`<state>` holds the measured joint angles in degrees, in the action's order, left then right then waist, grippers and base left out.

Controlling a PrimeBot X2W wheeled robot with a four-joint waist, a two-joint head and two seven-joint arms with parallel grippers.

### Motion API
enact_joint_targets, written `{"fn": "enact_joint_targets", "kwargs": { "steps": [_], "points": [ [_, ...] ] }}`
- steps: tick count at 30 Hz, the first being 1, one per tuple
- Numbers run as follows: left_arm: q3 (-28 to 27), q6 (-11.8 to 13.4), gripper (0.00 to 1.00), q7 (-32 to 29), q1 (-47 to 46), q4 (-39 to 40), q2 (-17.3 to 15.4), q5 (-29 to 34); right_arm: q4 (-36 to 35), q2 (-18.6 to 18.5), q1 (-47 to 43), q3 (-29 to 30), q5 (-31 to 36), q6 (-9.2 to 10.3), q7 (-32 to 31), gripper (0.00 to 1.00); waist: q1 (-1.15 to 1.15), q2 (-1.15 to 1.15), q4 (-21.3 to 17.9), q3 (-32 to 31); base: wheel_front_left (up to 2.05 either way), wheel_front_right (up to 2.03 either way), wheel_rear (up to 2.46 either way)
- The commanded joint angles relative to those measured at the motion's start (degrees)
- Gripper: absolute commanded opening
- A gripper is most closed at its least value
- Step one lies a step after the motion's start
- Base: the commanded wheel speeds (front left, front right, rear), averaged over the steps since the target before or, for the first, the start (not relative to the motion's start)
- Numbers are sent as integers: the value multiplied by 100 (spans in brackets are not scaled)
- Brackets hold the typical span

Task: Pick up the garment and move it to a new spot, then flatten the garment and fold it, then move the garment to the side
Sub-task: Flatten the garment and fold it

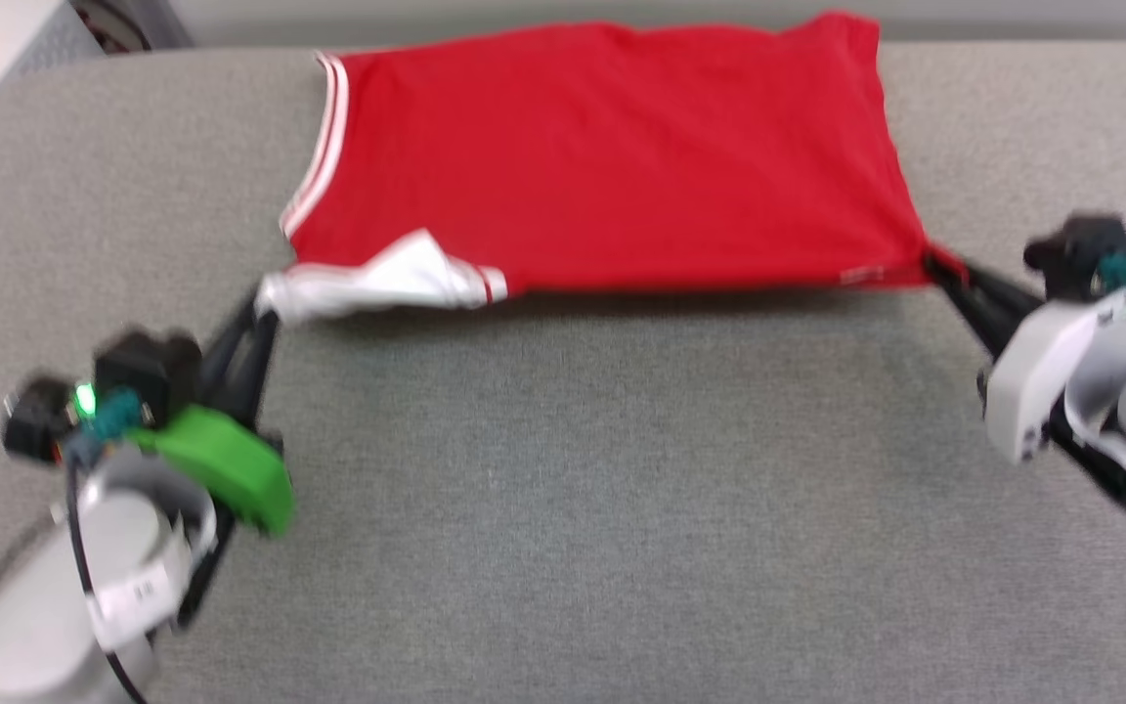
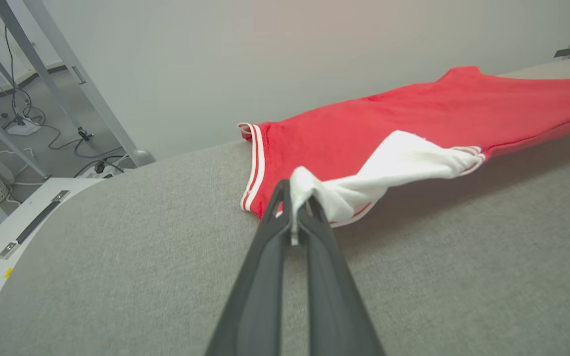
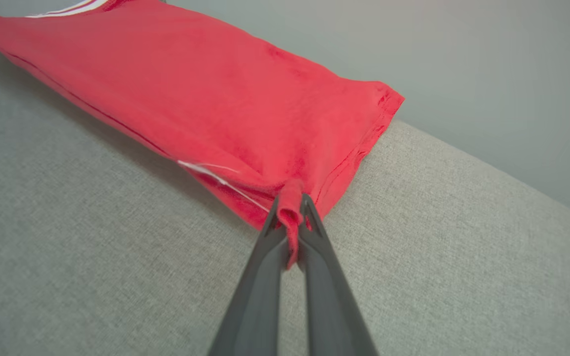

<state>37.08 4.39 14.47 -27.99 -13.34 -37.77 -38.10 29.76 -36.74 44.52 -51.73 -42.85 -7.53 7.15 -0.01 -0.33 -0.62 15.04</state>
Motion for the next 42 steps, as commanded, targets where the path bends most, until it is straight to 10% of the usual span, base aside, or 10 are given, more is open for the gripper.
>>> {"fn": "enact_joint_targets", "kwargs": {
  "steps": [1, 26, 42],
  "points": [
    [24, 105, 0, -40, 313, 124, -50, -92, -39, -75, -248, -22, -97, 4, 28, 0, 1, 33, -35, -528, 0, 0, 0],
    [607, 924, 0, -765, 3578, 1496, -283, -1286, -1676, -1012, -3756, 801, -398, 4, -621, 0, 1, 33, 49, -1449, 0, 0, 0],
    [529, 679, 0, -604, 2657, 1577, -367, -757, -2701, -610, -4366, 2267, -48, 4, -1538, 0, 1, 33, -2, -1141, 0, 0, 0]
  ]
}}
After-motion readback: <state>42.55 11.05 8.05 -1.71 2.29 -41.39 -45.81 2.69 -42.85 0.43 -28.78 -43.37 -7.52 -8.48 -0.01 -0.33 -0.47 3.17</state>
